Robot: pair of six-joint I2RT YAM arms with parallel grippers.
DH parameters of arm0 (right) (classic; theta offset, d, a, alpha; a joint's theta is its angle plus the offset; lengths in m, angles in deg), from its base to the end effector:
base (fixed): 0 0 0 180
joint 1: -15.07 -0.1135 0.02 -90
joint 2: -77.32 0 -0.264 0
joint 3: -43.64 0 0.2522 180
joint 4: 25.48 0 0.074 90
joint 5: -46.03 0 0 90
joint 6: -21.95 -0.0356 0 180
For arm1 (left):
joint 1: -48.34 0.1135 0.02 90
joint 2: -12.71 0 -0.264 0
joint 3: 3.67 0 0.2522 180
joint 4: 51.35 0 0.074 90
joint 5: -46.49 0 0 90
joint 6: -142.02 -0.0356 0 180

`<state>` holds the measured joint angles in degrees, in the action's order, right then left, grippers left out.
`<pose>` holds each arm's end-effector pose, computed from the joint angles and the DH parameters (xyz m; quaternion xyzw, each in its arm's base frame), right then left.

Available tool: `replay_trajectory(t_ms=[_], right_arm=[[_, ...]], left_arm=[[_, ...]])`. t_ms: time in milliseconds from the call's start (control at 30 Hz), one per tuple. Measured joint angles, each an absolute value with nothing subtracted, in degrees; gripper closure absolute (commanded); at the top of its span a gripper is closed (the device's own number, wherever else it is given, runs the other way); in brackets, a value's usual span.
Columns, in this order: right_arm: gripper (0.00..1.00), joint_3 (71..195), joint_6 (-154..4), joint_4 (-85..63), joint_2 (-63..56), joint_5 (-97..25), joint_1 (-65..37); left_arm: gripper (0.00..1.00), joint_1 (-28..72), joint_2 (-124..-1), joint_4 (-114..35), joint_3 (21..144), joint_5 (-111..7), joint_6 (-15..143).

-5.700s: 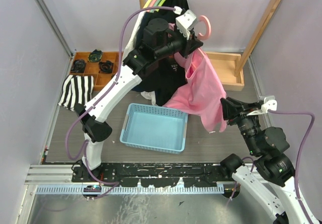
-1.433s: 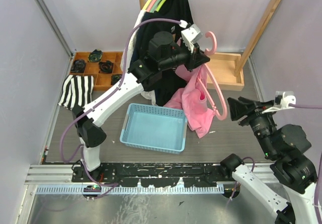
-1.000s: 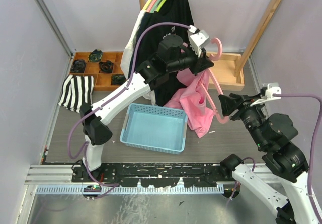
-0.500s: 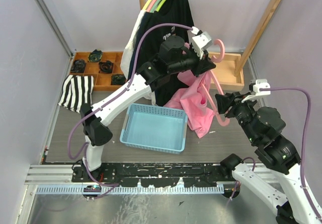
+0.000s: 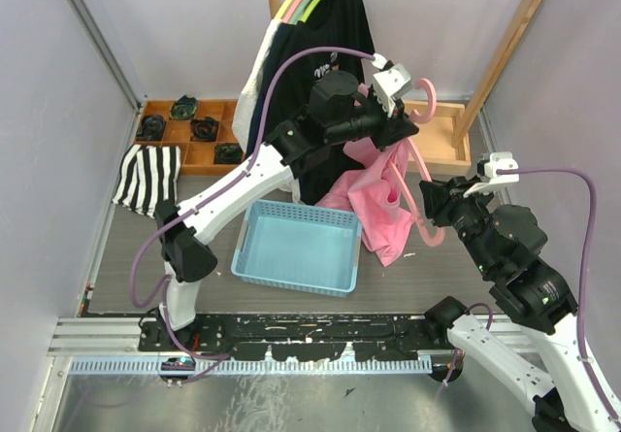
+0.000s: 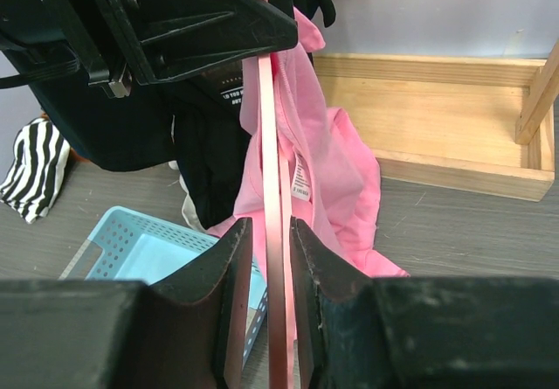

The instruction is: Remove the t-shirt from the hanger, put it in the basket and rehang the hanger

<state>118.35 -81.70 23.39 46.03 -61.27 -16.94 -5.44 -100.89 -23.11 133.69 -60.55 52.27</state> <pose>0.0778 0.0361 0.4137 -0.0168 0.7383 0.1555 0.6561 0.2659 -0.3807 0.4486 0.4168 0.6030 -0.4019 0.5488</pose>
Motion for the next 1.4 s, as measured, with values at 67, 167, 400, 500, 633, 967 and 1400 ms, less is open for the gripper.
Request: replay_trajectory(t_ms=[67,167,400,500,633,967,1400], right_arm=[[0.71,118.33,-81.68,23.39,46.03,-61.29,-16.94],[0.73,118.33,-81.68,23.37,46.03,-61.29,-16.94],[0.76,118.24,-81.66,22.98,45.81,-61.33,-16.94],[0.76,118.19,-81.63,22.98,45.61,-61.42,-16.94],[0.82,118.02,-81.61,22.93,45.37,-61.47,-16.94],[0.99,117.8,-81.35,22.69,45.44,-61.01,-16.97],[0.99,117.08,-81.35,23.46,46.29,-64.37,-16.94]], left_arm=[[1.0,-5.55,-100.87,-23.11,133.64,-60.57,52.27],[1.0,-5.68,-100.81,-23.13,133.47,-60.6,52.27],[1.0,-5.96,-100.79,-23.11,133.4,-60.66,52.27],[1.0,-6.05,-100.63,-23.11,133.25,-60.73,52.27],[1.0,-6.2,-100.2,-23.09,132.85,-60.86,52.27],[0.69,-6.25,-99.69,-23.24,132.07,-60.73,52.25],[0.32,-6.36,-93.4,-26.67,122.98,-56.9,52.07]])
